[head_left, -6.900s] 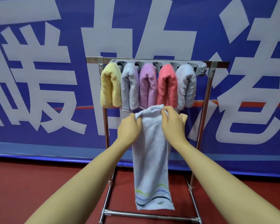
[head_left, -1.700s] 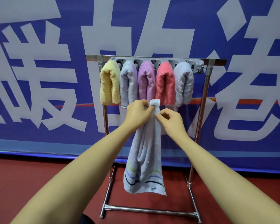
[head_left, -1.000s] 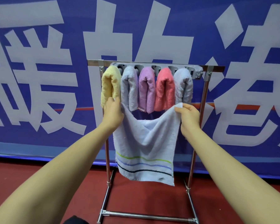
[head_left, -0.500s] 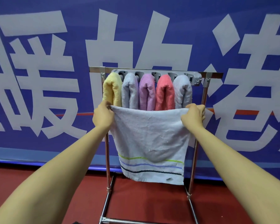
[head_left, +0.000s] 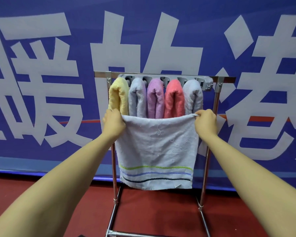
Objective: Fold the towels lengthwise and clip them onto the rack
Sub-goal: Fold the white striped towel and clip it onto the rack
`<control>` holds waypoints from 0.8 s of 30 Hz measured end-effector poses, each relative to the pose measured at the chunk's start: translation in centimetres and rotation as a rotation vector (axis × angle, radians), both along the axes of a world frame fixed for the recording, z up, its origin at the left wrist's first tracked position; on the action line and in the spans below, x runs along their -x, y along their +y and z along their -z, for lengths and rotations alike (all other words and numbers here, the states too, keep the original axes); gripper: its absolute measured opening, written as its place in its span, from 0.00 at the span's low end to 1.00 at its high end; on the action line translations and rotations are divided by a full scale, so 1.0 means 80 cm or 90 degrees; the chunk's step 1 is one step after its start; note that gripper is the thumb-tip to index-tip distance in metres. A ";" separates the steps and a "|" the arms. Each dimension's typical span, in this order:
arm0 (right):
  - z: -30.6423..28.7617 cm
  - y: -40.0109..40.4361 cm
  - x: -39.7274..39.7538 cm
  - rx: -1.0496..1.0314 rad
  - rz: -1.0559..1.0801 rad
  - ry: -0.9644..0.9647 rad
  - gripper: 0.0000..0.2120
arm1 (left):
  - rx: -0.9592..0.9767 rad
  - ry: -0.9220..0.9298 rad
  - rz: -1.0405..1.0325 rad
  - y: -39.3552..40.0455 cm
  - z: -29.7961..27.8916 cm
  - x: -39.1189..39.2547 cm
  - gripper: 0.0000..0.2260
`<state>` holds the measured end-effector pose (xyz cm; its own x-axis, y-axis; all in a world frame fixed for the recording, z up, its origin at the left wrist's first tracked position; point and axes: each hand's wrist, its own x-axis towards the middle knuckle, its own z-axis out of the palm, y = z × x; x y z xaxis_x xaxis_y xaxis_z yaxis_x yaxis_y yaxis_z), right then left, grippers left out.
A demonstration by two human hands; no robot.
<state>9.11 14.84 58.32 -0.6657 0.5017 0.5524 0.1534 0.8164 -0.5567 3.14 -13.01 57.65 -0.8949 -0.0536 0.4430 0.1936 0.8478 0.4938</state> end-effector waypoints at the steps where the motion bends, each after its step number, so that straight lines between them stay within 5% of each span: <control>1: -0.002 -0.001 0.001 0.057 -0.024 0.026 0.15 | 0.034 0.020 -0.011 -0.001 -0.001 0.001 0.04; 5: -0.012 -0.003 0.002 0.218 -0.058 0.070 0.17 | 0.096 0.092 -0.072 -0.003 -0.006 0.004 0.07; 11: -0.012 -0.005 -0.006 -0.001 -0.059 -0.040 0.14 | 0.155 0.123 -0.053 0.002 -0.017 0.005 0.07; 16: -0.013 0.000 -0.016 -0.261 0.072 -0.099 0.07 | 0.190 0.114 -0.041 0.001 -0.021 0.000 0.06; 24: -0.017 0.005 -0.016 -0.419 0.075 -0.093 0.11 | 0.176 0.122 -0.021 -0.004 -0.026 -0.002 0.04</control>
<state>10.35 15.24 59.67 -0.7184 0.1659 0.6755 0.2982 0.9508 0.0836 3.26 -13.30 59.70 -0.7933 0.0648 0.6054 0.2315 0.9517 0.2015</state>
